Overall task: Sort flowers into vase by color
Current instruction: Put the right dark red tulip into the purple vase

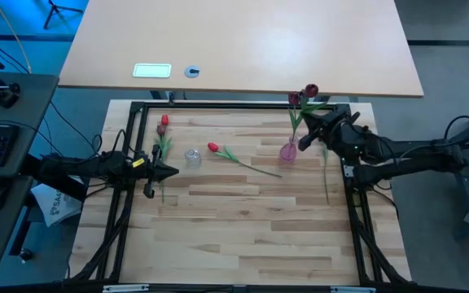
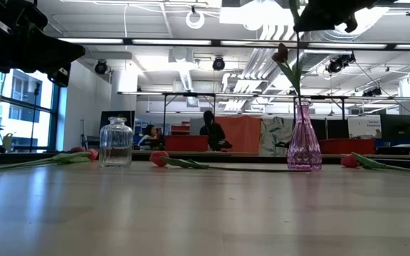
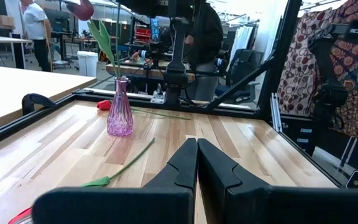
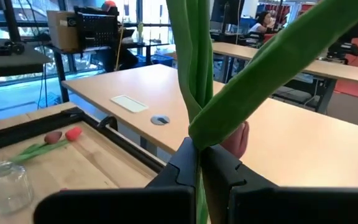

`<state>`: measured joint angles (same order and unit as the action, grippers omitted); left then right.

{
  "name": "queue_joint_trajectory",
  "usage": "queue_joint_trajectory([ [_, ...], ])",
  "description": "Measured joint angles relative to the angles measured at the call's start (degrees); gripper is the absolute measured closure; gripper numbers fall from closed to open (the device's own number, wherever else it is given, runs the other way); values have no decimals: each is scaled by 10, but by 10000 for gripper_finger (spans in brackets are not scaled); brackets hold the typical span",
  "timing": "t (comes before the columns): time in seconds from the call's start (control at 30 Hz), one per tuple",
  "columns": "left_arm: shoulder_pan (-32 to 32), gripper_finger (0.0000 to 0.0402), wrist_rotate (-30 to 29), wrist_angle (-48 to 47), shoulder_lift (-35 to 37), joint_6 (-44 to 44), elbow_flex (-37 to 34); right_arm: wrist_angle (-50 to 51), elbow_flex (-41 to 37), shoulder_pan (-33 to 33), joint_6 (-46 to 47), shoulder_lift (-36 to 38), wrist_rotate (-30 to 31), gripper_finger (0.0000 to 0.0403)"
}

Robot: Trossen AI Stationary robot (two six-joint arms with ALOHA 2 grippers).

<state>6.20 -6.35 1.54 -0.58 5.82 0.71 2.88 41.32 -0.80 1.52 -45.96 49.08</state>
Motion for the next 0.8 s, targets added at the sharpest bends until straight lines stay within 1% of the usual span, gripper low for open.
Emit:
queue_joint_trajectory([
  [0.27,0,402,0,0,0,0,0,17,0,0,15,-9,5,403],
  [0.6,0,401,0,0,0,0,0,63,0,0,62,-9,5,401],
  [0.7,0,402,0,0,0,0,0,63,0,0,62,-9,-6,387],
  [0.8,0,401,0,0,0,0,0,64,1,0,78,-9,-23,357],
])
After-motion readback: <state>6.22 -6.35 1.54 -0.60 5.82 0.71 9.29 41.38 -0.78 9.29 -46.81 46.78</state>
